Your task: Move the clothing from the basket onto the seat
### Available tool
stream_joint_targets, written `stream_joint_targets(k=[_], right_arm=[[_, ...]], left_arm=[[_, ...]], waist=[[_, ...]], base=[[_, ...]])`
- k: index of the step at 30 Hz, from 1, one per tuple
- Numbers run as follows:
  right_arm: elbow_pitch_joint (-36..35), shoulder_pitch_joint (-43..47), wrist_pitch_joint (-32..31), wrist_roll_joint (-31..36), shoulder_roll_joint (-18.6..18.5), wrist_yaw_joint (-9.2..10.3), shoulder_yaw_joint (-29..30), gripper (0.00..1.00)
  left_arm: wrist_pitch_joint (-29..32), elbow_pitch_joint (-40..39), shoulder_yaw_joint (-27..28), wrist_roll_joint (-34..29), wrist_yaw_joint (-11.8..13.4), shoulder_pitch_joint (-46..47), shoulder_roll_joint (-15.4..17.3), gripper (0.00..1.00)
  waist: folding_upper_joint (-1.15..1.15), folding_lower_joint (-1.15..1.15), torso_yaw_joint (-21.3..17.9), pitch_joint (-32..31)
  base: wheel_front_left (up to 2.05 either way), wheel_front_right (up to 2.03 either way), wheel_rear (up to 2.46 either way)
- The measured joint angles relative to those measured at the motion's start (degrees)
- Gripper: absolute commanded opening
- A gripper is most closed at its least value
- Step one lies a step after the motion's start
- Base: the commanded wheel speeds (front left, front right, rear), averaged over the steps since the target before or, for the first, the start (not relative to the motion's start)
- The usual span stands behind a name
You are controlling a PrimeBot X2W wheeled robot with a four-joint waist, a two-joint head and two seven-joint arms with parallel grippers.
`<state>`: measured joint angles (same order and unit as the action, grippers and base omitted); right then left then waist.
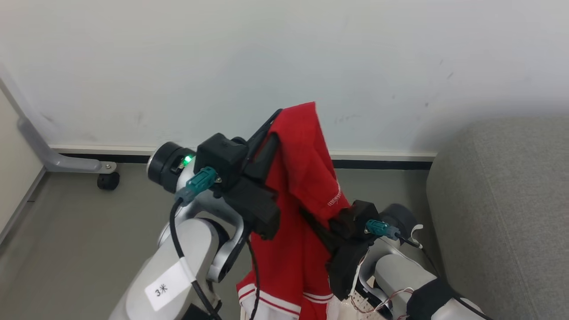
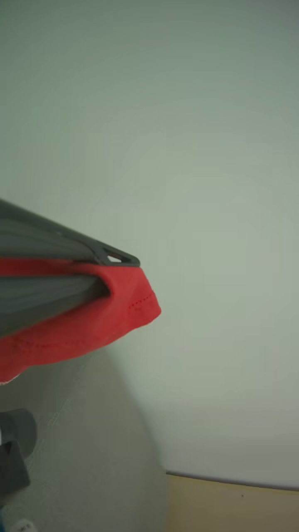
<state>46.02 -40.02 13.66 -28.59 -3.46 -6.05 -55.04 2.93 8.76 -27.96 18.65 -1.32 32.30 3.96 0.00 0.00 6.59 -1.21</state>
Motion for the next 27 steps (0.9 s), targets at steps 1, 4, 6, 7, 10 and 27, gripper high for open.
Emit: stream_joint_targets(k=[1, 4, 6, 7, 10, 27], right_arm=[[0.1, 0.4, 0.1, -0.2, 0.0, 0.0, 0.0, 0.0], [0.5, 1.4, 0.1, -0.2, 0.0, 0.0, 0.1, 0.0], [0.8, 2.2, 0.4, -0.3, 0.0, -0.01, 0.3, 0.0], [0.8, 2.5, 0.5, -0.4, 0.0, -0.01, 0.6, 0.0], [0.8, 3.3, 0.6, -0.6, 0.0, -0.01, 1.6, 0.0], [-8.2, 7.1, 0.6, -1.7, -6.6, 3.12, 11.4, 0.0]], left_arm=[[0.0, 0.4, 0.4, 0.1, 0.3, -0.5, 0.5, 0.0], [0.0, 1.2, 1.3, 0.8, 0.4, -1.6, 1.3, 0.0], [0.0, 1.8, 1.8, 1.5, 0.9, -2.6, 1.7, 0.0], [0.0, 2.1, 2.0, 1.5, 0.9, -3.1, 2.0, 0.09], [-0.3, 2.7, 2.9, 1.9, 1.4, -4.1, 2.4, 0.49], [-6.9, 3.3, 6.4, 4.0, 2.5, -12.6, 3.7, 1.0]], waist=[[0.0, 0.0, -0.4, 0.0], [0.0, 0.0, -1.2, 0.1], [0.0, 0.0, -2.1, 0.2], [0.0, 0.0, -2.6, 0.2], [0.0, 0.0, -4.0, 0.2], [0.0, 0.0, -11.3, 0.3]], base=[[0.0, 0.0, 0.0], [0.0, 0.0, 0.0], [0.0, 0.0, 0.0], [0.0, 0.0, 0.0], [0.0, 0.0, 0.0], [0.0, 0.0, 0.0]])
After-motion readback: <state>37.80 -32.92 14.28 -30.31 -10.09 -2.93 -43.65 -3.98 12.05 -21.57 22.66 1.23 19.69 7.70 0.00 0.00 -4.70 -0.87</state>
